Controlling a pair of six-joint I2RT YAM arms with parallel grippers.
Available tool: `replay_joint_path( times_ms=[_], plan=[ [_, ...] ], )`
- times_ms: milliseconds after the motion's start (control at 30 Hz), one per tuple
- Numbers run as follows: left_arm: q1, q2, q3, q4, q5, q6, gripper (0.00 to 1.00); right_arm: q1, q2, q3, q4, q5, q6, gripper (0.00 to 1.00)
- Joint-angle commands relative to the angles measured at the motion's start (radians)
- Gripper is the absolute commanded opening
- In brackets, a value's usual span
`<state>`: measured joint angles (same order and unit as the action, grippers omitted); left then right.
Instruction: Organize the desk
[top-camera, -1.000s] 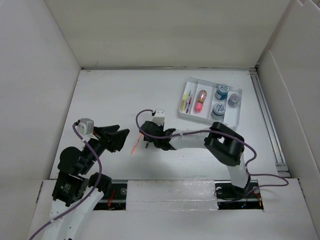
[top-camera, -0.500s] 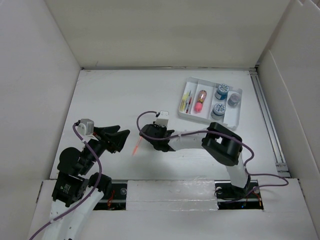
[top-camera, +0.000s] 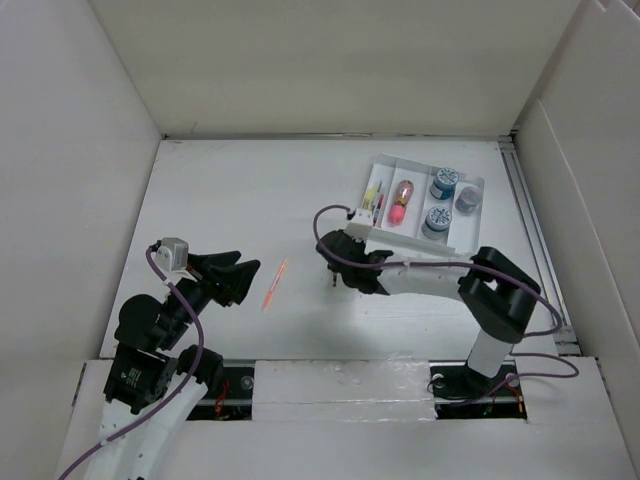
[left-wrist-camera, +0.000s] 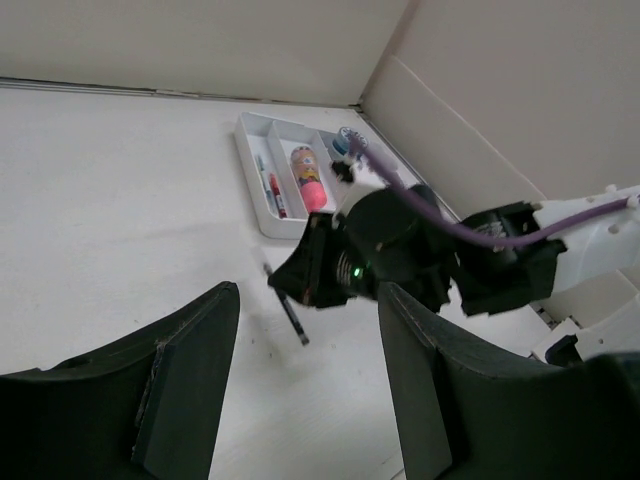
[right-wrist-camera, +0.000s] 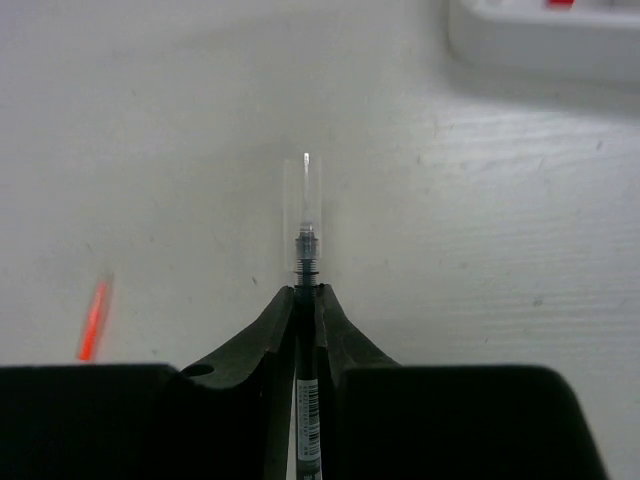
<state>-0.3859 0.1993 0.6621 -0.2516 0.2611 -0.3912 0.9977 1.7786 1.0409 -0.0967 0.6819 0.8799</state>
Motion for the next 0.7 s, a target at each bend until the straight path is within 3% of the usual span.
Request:
replay_joint_path(
  times_ms=[0, 200, 467, 667],
  plan=[
    [-0.001, 0.000, -0.010, 0.046, 0.021, 0.008, 0.54, -0.112, -0.114, -0.019, 0.125, -0.053, -0.051, 0.05],
    [-0.001, 0.002, -0.010, 0.046, 0.021, 0.008, 0.54, -0.404, -0.096, 0.068, 0.187, -0.217, -0.122, 0.06],
    [-0.001, -0.008, -0.010, 0.044, 0.013, 0.006, 0.54, -0.556, 0.143, 0.373, 0.100, -0.278, -0.202, 0.10],
    [-0.001, -0.004, -0.010, 0.043, 0.015, 0.006, 0.54, -0.576, 0.205, 0.461, -0.004, -0.228, -0.190, 0.34]
  ],
)
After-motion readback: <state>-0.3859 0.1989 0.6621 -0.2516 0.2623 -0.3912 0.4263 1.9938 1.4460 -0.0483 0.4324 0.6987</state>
